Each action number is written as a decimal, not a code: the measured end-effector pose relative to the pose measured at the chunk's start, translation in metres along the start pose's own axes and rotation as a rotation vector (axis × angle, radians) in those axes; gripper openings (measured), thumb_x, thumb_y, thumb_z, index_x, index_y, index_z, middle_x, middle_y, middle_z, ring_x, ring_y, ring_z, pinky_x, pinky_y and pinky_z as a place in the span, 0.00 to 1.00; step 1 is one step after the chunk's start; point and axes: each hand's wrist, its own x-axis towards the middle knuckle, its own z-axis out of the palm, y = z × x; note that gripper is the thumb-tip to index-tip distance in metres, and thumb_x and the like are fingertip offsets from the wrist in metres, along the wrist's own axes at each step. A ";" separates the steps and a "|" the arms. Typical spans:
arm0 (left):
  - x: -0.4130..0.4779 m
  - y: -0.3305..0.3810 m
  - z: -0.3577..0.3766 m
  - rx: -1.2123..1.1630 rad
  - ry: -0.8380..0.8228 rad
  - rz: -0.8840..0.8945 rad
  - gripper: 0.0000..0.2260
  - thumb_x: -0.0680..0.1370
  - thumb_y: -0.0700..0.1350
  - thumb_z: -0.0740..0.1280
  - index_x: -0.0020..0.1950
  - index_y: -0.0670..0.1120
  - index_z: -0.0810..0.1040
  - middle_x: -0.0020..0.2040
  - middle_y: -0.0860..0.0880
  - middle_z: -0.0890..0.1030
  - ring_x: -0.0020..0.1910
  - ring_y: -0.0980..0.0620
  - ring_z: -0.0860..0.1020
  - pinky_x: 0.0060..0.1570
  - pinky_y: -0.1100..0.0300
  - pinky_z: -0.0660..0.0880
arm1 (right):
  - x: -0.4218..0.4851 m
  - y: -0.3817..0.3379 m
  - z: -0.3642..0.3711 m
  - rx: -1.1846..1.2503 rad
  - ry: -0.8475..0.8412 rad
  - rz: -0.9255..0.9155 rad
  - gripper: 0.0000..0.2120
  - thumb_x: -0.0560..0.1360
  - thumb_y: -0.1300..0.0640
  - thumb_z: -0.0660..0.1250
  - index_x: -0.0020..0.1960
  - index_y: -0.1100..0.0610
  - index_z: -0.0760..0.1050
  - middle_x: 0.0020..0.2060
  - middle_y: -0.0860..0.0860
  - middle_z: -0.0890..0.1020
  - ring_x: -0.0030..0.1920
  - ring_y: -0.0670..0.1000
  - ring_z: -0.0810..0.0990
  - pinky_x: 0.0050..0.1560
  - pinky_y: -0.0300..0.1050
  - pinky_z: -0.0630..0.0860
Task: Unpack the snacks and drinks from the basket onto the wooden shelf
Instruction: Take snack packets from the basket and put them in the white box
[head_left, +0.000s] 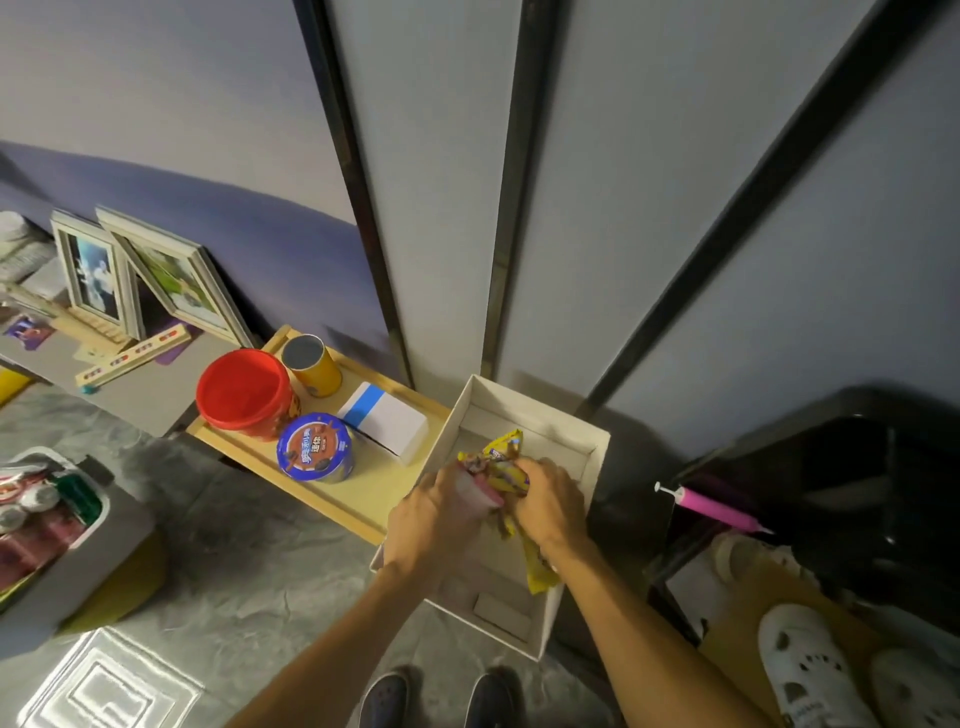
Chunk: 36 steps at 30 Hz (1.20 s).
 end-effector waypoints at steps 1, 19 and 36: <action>-0.001 0.002 -0.009 -0.022 0.006 0.022 0.29 0.76 0.57 0.73 0.75 0.56 0.70 0.62 0.52 0.82 0.54 0.47 0.83 0.45 0.57 0.75 | -0.002 -0.002 -0.007 0.026 0.027 0.004 0.19 0.74 0.43 0.75 0.63 0.46 0.80 0.52 0.50 0.82 0.53 0.56 0.82 0.51 0.51 0.81; -0.053 0.049 -0.224 -0.322 0.242 0.381 0.37 0.71 0.70 0.76 0.76 0.57 0.73 0.65 0.55 0.82 0.56 0.54 0.81 0.51 0.61 0.81 | -0.086 -0.074 -0.206 0.375 0.419 -0.047 0.12 0.76 0.45 0.77 0.54 0.52 0.84 0.42 0.44 0.85 0.41 0.44 0.83 0.38 0.41 0.81; -0.115 0.031 -0.299 -0.333 -0.025 0.868 0.48 0.65 0.79 0.71 0.78 0.54 0.73 0.65 0.56 0.80 0.57 0.54 0.80 0.54 0.62 0.80 | -0.272 -0.146 -0.206 0.380 0.825 0.185 0.16 0.76 0.45 0.77 0.60 0.53 0.84 0.48 0.47 0.87 0.46 0.45 0.84 0.46 0.43 0.84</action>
